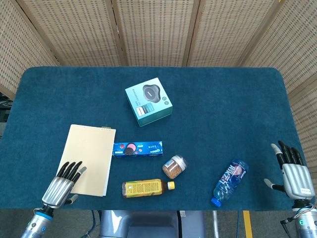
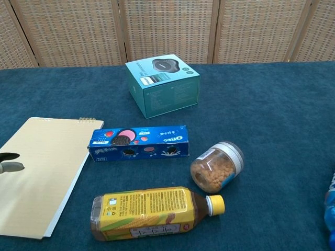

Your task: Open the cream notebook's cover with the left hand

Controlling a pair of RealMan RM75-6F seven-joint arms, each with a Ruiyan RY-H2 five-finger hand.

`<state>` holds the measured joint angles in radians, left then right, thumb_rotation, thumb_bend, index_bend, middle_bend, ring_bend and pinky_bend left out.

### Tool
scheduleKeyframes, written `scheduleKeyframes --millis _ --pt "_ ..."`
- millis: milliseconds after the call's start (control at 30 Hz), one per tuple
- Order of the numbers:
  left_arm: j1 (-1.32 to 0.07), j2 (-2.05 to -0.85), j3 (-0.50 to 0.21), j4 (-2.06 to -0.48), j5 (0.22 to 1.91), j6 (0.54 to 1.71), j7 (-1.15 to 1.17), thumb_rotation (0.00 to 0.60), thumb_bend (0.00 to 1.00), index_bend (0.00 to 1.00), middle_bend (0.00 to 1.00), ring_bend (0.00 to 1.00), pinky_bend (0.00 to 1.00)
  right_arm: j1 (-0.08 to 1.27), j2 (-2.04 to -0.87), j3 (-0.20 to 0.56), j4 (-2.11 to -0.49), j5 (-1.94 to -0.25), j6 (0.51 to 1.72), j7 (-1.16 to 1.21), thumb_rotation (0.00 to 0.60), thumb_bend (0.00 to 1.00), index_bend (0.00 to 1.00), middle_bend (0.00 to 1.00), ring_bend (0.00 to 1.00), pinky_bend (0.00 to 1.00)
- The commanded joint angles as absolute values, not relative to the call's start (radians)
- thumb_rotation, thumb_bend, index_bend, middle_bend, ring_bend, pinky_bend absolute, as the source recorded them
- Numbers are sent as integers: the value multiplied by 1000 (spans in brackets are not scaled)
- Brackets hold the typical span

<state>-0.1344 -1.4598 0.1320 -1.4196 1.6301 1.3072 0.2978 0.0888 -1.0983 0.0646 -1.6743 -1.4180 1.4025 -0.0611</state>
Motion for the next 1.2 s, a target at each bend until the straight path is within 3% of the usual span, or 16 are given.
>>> scheduleKeyframes --millis 33,1200 --pt "-136 -1464 132 -1416 1628 1302 300 600 232 0 0 0 0 89 -1098 65 -1675 -1418 1403 -60 600 53 32 0 0 0" --pt "-144 -1511 114 -1354 1605 1296 309 600 306 0 0 0 0 87 -1093 64 -1681 -1418 1403 -44 600 53 32 0 0 0"
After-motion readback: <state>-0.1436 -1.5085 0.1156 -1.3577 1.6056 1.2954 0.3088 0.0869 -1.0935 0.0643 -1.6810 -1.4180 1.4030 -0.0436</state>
